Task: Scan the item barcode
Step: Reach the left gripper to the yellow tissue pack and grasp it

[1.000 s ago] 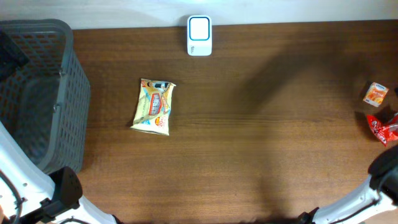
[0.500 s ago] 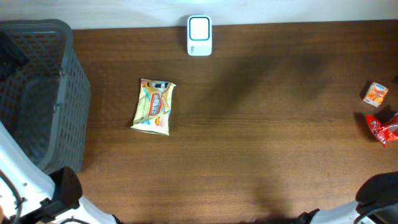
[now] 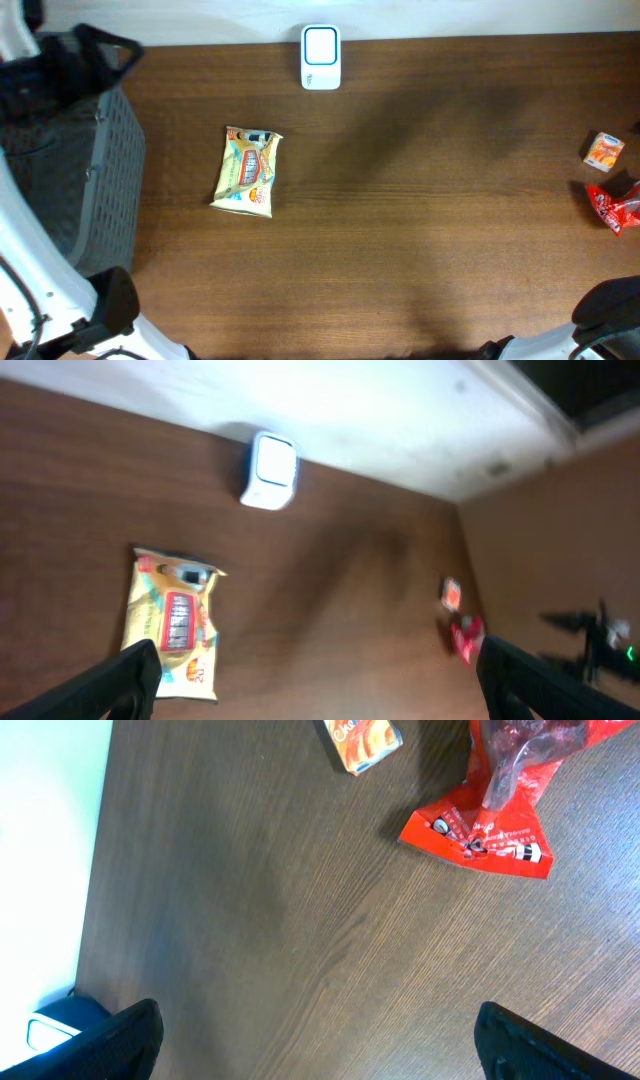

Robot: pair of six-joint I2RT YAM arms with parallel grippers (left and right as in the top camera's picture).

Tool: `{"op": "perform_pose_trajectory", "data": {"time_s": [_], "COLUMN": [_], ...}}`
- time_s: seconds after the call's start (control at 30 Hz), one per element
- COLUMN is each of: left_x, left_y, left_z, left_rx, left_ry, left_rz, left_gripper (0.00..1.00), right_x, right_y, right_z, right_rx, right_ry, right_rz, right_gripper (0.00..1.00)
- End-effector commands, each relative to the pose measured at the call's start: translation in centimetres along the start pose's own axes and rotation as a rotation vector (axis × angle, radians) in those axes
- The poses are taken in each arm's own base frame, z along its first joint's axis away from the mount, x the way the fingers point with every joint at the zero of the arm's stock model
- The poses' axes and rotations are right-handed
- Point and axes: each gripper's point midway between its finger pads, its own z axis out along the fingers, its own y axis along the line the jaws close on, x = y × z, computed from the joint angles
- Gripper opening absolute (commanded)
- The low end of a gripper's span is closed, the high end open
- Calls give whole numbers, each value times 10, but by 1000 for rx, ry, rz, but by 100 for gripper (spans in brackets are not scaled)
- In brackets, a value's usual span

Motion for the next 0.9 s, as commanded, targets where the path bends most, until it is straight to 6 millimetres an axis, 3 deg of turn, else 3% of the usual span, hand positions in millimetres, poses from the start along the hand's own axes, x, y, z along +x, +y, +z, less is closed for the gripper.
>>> {"op": "perform_pose_trajectory", "data": {"time_s": [0.0,0.07,0.13,0.17,0.23,0.33,0.5,0.6,0.77,0.87], "left_x": [30,55,97,123,146,181,186,189,226,256], "left_y": [-44,-49,-42,-21,13,35,79,106,127,150], "left_z": [35,65,103,124,148,196,243,262,288,301], "left_rx": [-6,-95,-251,-437,-685,-743,-796,-793,-774,-807], "left_ry": [107,201,352,428,445,480,362,316,355,435], "left_rz": [195,260,295,277,272,344,360,328,337,310], "left_gripper": [99,99,99,99,99,99,98,89,88,72], "right_x": [1,1,1,1,1,1,1,1,1,1], "right_y": [1,1,1,1,1,1,1,1,1,1], "right_z": [2,2,2,2,2,2,2,2,2,2], "right_rx": [-2,-2,-2,-2,-2,-2,-2,-2,-2,-2], "right_ry": [9,9,9,9,9,9,9,9,9,9], "right_rz": [-6,-6,-6,-6,-6,-6,-6,-6,-6,-6], "right_gripper": [99,98,99,99,98,99,99,99,99,98]}}
